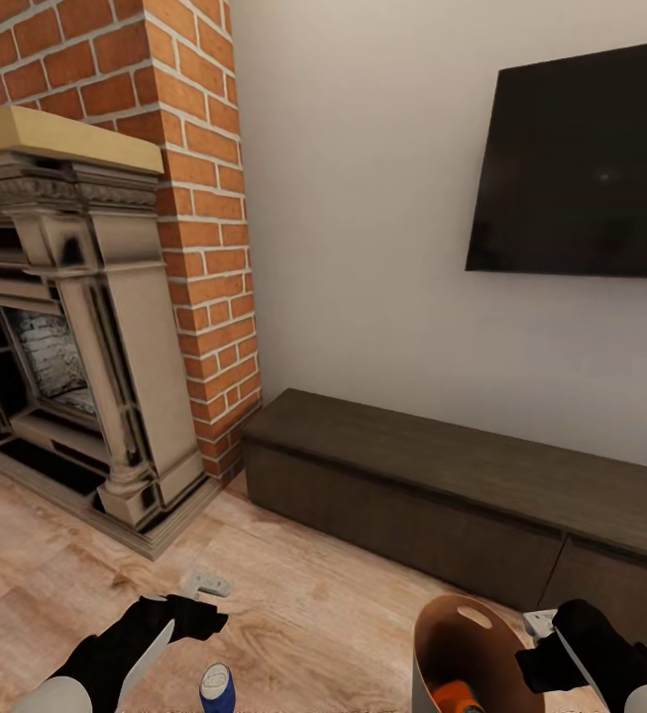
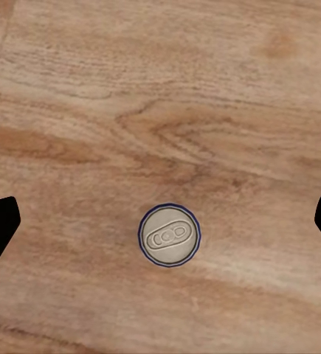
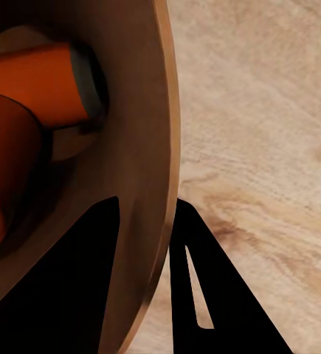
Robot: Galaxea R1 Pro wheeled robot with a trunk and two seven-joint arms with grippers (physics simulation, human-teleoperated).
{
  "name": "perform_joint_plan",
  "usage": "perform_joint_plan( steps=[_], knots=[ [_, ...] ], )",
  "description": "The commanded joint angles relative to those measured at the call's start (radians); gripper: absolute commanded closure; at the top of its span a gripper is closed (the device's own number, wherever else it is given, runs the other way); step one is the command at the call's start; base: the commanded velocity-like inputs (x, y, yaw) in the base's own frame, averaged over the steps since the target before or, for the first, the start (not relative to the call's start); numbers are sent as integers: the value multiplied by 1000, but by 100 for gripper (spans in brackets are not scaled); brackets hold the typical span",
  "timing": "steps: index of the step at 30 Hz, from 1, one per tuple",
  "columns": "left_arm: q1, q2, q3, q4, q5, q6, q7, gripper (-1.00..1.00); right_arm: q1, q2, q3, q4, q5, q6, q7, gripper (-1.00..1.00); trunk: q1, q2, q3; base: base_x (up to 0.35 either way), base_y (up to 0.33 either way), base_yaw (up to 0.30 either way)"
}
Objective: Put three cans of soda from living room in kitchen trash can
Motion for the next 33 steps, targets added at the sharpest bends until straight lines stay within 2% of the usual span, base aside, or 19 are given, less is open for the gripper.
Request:
perform_joint_plan(
  steps=[1, 14, 26, 33],
  knots=[
    [0, 0, 0, 0, 0, 0, 0, -100, -1, 0, -1, 0, -16, 3, 3, 100, 0, 0, -1, 0, 0, 0],
    [0, 1, 1, 0, 1, 0, -1, -100, -1, 1, -1, -1, -16, 3, 3, 100, 0, 0, -16, 1, 3, 0],
    [0, 1, 1, 3, 2, 1, -5, -100, -1, 1, -1, -1, -16, 3, 4, 100, 0, 0, -17, 66, 239, -7],
    [0, 1, 1, 3, 1, 0, -5, -100, 0, -2, -3, 0, -16, 3, 3, 100, 0, 0, -15, 29, 74, -158]
  ],
)
